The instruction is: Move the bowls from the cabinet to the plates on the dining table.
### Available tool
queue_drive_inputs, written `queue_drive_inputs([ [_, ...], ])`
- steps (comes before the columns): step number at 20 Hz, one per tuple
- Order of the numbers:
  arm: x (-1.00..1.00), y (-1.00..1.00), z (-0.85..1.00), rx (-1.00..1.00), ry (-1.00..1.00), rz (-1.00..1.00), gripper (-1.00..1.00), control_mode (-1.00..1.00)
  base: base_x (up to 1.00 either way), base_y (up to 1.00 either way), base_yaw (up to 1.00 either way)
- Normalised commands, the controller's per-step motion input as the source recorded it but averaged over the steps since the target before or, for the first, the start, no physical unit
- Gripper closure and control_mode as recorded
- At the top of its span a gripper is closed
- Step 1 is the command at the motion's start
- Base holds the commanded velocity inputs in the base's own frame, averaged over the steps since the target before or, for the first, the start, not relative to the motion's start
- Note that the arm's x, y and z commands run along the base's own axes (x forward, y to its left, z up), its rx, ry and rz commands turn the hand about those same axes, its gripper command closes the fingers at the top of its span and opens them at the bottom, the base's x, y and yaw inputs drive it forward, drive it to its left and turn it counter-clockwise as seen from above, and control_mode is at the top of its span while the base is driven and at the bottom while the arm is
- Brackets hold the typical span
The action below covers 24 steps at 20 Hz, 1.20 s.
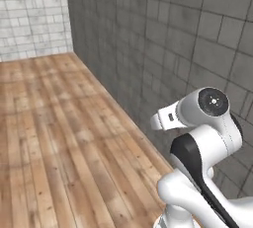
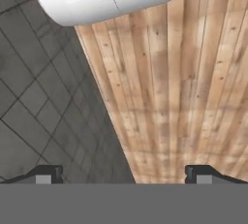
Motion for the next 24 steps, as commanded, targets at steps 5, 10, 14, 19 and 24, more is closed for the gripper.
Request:
queue_drive_inputs([
  [5, 0.00, 0.00, 0.00, 0.00, 0.00, 0.00, -1.00, 1.00, 1.00, 1.00, 0.00],
  [10, 0.00, 0.00, 0.00, 0.00, 0.00, 0.00, -1.00, 1.00, 1.00, 1.00, 0.00],
  [14, 0.00, 0.00, 0.00, 0.00, 0.00, 0.00, -1.00, 1.00, 1.00, 1.00, 0.00],
  [19, 0.00, 0.00, 0.00, 0.00, 0.00, 0.00, -1.00, 1.00, 0.96, 1.00, 0.00],
  [24, 0.00, 0.00, 0.00, 0.00, 0.00, 0.00, -1.00, 1.00, 0.71, 1.00, 0.00],
])
